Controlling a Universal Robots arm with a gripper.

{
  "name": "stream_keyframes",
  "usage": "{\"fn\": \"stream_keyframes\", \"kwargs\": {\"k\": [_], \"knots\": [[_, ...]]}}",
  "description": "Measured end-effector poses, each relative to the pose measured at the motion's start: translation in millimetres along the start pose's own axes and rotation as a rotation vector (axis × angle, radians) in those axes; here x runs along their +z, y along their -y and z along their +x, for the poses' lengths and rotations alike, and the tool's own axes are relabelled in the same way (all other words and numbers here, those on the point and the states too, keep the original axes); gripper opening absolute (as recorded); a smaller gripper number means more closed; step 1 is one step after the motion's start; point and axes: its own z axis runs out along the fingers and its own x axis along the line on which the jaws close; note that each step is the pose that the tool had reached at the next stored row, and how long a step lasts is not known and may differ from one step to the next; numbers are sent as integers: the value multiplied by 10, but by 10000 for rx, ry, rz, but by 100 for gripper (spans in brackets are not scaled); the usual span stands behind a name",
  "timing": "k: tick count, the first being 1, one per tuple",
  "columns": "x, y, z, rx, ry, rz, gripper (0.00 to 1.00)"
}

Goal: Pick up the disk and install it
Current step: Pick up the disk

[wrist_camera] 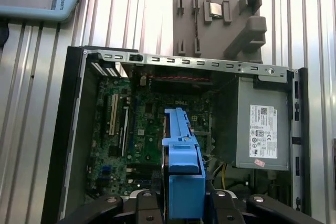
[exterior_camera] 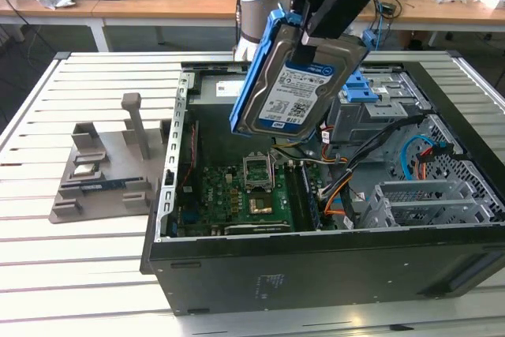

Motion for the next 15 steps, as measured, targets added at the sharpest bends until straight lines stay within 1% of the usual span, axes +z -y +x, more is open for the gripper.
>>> {"fn": "stream_keyframes", "kwargs": {"k": [5, 15], "knots": [[0, 3, 92, 0, 0, 0, 37], [0, 6, 221, 0, -1, 0, 37]]}}
